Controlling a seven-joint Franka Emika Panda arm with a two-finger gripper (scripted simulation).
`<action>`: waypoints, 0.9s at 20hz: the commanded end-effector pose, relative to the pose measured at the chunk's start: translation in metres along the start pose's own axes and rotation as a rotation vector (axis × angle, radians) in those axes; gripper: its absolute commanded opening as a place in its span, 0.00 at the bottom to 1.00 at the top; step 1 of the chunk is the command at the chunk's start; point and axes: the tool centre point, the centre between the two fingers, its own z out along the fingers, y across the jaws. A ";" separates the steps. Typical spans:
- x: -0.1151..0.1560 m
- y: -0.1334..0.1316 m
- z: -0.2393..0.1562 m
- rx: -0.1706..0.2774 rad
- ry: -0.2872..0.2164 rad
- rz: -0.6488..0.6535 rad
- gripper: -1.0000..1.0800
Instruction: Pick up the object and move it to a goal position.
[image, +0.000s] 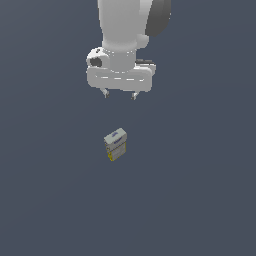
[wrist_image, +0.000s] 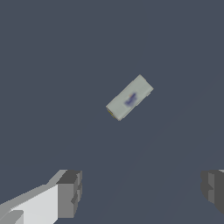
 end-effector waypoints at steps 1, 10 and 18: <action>0.004 0.001 0.005 0.003 0.000 0.036 0.96; 0.024 0.004 0.033 0.019 -0.001 0.247 0.96; 0.044 0.009 0.065 0.031 -0.003 0.479 0.96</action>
